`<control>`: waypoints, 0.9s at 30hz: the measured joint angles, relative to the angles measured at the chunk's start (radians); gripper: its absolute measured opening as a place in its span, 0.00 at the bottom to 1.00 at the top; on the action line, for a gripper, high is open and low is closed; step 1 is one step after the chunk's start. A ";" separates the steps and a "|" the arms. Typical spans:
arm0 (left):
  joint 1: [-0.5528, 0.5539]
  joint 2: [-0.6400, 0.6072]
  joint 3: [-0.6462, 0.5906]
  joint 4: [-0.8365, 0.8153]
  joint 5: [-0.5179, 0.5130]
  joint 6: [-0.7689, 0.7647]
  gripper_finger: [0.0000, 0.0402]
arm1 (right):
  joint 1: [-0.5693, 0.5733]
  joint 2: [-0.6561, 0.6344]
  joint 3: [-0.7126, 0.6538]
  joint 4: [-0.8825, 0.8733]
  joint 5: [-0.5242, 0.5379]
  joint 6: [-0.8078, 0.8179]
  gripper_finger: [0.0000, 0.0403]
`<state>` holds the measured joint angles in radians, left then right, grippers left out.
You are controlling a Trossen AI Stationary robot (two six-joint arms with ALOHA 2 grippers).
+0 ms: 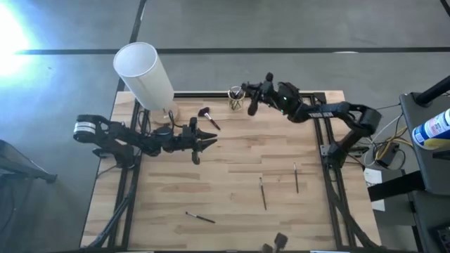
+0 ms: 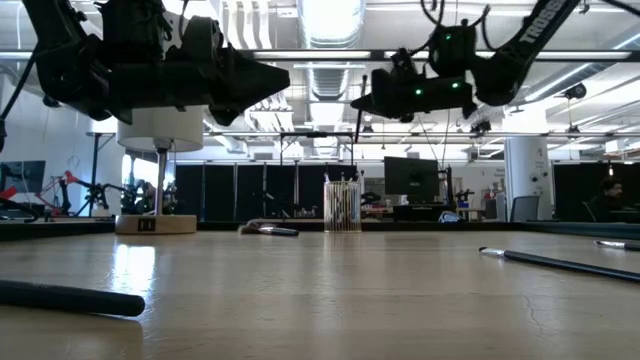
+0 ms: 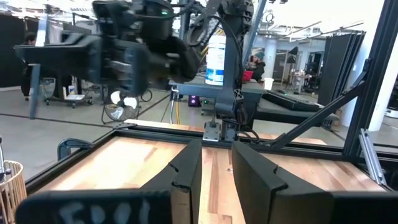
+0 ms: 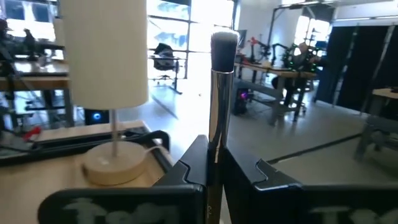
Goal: Put items in baskets/containers
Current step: Put the eyeshadow into the gold container
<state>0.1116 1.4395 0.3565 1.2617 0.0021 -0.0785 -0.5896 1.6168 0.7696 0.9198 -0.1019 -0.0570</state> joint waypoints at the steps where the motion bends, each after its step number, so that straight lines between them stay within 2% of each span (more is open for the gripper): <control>1: 0.000 0.000 0.000 0.000 0.000 -0.001 0.21 | -0.006 0.023 0.022 0.000 0.000 -0.001 0.05; 7: 0.000 0.000 0.000 0.000 0.000 -0.018 0.21 | -0.031 0.165 0.144 -0.012 0.061 -0.028 0.05; 14: 0.000 0.000 0.000 0.000 0.000 -0.021 0.21 | -0.037 0.283 0.232 -0.102 0.080 -0.022 0.06; 22: 0.000 0.001 0.000 -0.006 0.000 -0.032 0.21 | -0.038 0.344 0.275 -0.184 0.088 0.036 0.07; 27: 0.000 0.001 0.000 -0.009 0.000 -0.034 0.21 | -0.037 0.349 0.310 -0.275 0.139 0.083 0.07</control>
<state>0.1116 1.4403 0.3565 1.2526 0.0025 -0.1123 -0.6266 1.9659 1.0791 0.6446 0.0369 0.0259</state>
